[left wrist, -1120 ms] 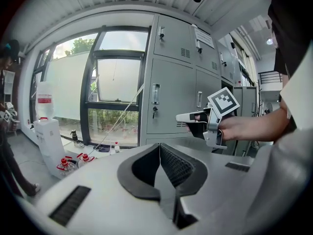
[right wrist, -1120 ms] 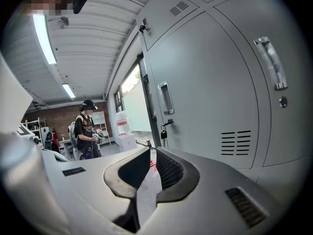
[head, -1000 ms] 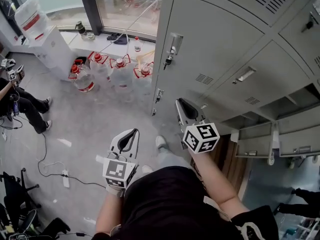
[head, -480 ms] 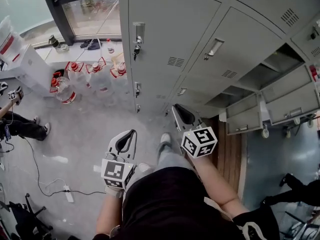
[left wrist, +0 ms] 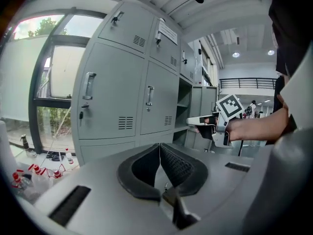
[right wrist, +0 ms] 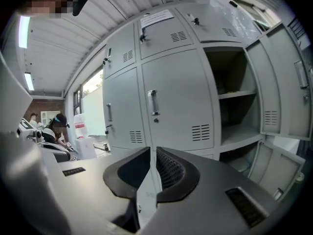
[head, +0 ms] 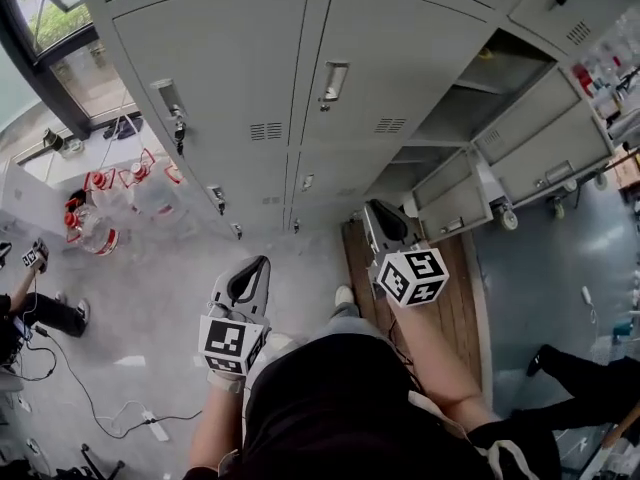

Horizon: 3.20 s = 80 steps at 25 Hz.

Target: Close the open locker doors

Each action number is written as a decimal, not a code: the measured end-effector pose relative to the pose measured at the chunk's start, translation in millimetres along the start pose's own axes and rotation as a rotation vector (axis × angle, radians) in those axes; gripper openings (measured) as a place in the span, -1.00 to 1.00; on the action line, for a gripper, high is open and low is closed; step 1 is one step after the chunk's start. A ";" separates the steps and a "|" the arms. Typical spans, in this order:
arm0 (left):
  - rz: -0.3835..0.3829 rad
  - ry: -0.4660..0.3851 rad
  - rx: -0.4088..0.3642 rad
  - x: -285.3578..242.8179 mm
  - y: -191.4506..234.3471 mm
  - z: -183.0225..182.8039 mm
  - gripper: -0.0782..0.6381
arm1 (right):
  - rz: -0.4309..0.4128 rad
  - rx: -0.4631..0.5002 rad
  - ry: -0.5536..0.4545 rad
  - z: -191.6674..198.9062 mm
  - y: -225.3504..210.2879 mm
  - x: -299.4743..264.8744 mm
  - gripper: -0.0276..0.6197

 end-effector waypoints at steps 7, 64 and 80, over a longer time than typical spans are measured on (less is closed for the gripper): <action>0.119 0.021 -0.035 -83.1 -53.7 -20.8 -0.72 | 0.201 -0.037 -0.039 -14.7 -135.0 48.6 -0.72; 0.262 0.170 -0.104 -291.8 -220.0 -34.6 -0.72 | 0.651 -0.146 0.020 38.7 -501.4 189.9 -0.50; 0.251 0.157 -0.093 -235.3 -177.1 -32.4 -0.72 | 0.596 -0.132 0.047 47.6 -409.8 168.2 -0.52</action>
Point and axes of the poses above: the fingertips, and each gripper's own axes: x backward along the fingers, y to its left, z out of its underside, the point moved 2 cm from there along x, backward along the fingers, and after that the axes turned 1 degree about -y, right-handed, at the moved point
